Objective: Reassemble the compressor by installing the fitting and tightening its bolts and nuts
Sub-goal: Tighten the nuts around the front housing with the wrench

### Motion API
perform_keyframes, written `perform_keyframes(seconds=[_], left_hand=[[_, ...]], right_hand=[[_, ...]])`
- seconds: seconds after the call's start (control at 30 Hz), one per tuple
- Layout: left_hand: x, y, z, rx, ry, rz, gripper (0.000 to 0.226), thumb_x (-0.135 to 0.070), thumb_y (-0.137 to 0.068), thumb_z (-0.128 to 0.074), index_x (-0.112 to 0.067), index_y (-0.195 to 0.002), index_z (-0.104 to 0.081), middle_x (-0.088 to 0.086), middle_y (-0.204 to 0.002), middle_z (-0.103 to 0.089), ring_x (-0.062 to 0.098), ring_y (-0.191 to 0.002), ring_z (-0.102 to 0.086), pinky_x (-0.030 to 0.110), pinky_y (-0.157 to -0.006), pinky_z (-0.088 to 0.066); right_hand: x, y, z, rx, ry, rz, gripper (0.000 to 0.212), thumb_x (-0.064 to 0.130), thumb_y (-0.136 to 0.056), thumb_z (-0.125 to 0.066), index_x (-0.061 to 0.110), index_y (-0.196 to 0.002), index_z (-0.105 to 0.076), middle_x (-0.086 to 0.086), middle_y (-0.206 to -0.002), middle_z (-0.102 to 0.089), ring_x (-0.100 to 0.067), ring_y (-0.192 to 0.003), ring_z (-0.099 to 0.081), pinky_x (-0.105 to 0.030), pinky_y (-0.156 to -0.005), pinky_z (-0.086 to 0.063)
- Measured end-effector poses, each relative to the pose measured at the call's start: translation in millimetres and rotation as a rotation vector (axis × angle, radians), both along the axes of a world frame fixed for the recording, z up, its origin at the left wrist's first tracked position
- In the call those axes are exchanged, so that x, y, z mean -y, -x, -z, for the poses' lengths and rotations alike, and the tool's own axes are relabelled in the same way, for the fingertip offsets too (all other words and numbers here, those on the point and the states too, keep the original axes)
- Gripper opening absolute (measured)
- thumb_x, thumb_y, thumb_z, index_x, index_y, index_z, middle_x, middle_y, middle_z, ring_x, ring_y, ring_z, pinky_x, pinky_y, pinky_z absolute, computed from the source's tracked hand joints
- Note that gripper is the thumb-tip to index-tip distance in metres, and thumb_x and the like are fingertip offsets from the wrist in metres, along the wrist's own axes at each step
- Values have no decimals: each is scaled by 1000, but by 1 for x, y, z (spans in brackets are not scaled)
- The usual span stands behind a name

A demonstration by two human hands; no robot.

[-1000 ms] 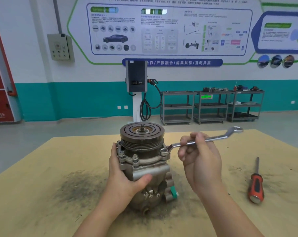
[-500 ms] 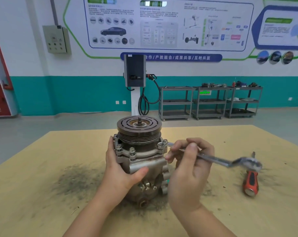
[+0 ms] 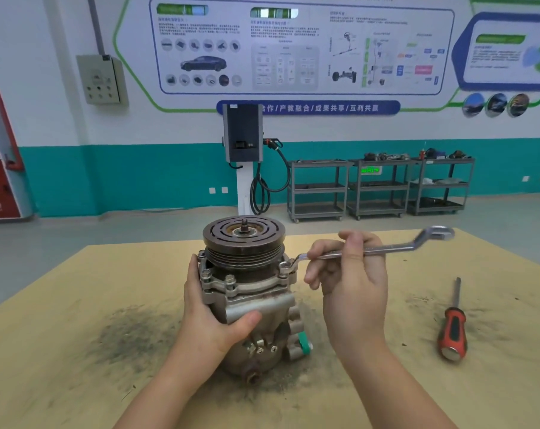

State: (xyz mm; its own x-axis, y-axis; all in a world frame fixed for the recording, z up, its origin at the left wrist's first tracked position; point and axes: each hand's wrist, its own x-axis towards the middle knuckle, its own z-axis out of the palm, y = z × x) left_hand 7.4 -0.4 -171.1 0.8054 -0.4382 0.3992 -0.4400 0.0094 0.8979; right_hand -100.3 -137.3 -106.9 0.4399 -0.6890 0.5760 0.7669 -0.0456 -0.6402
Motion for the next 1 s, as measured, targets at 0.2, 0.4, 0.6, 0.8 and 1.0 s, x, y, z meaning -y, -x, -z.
perform_keyframes(seconds=[0.2, 0.4, 0.6, 0.8, 1.0], left_hand=[[-2, 2, -3, 4, -28, -8, 128, -41, -56, -86, -48, -150, 0, -11, -152, -35, 11, -136, -41, 41, -117, -29], [-2, 2, -3, -12, -41, -17, 128, -36, -60, -87, -52, -149, 4, -12, -153, -32, 10, -136, -39, 35, -116, -28], [-2, 3, -4, -34, -13, -31, 124, -46, -49, -84, -67, -132, 6, -8, -150, -38, 9, -133, -44, 25, -106, -32], [-3, 5, -6, -46, -27, 11, 138, -60, -42, -81, -55, -147, 8, -12, -153, -33, 9, -137, -39, 33, -116, -27], [-3, 7, -10, -46, -44, 9, 137, -54, -44, -81, -52, -148, 9, -13, -155, -29, 10, -139, -36, 39, -119, -25]], right_hand=[[29, -11, -2, -136, -322, -365, 20, 12, -105, -29, 10, -90, -43, -8, -59, -57, -17, -41, -45, -22, -41, -37], [2, -11, 14, 28, -54, 73, 23, 21, -106, -30, 18, -89, -44, -2, -64, -62, -17, -49, -49, -22, -49, -42], [-36, -10, 34, 91, 503, 322, 20, 39, -103, -37, 25, -96, -49, 9, -84, -55, -3, -70, -54, -14, -65, -44], [-17, -4, 12, -80, 472, 493, 17, 33, -99, -37, 22, -86, -42, 4, -80, -48, -9, -71, -49, -17, -65, -40], [14, 1, -8, -234, -83, 98, 17, 5, -101, -43, 19, -92, -49, 1, -83, -53, -1, -53, -59, -19, -56, -53]])
